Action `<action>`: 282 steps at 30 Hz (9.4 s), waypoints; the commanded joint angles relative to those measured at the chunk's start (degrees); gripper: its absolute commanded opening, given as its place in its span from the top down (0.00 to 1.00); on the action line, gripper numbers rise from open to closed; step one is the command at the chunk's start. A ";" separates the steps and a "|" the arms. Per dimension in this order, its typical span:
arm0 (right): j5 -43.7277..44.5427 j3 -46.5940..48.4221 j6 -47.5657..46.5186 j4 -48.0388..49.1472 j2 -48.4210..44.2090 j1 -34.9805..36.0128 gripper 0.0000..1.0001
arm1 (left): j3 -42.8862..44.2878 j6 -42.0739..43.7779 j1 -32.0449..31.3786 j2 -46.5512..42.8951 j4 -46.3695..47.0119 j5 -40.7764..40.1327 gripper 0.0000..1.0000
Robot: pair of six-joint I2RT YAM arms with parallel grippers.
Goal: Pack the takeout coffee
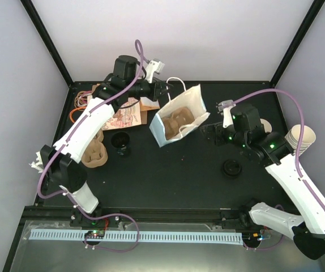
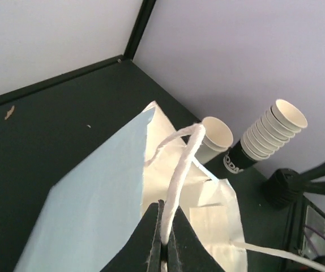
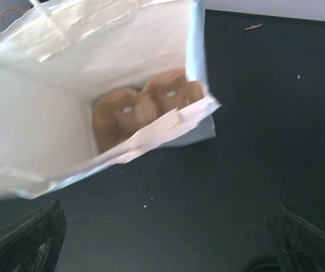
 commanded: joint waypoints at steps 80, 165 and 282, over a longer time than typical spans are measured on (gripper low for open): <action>-20.39 15.99 26.82 23.35 22.64 -0.96 0.19 | -10.75 -6.38 15.78 -19.04 3.00 0.97 0.48; -12.27 9.37 24.87 21.39 17.79 -5.09 0.00 | -28.48 -1.09 16.95 -36.64 -3.29 -5.82 0.15; 18.48 5.32 6.49 -1.67 31.82 -31.82 0.98 | -51.36 3.05 14.81 -43.80 -3.01 -11.47 0.02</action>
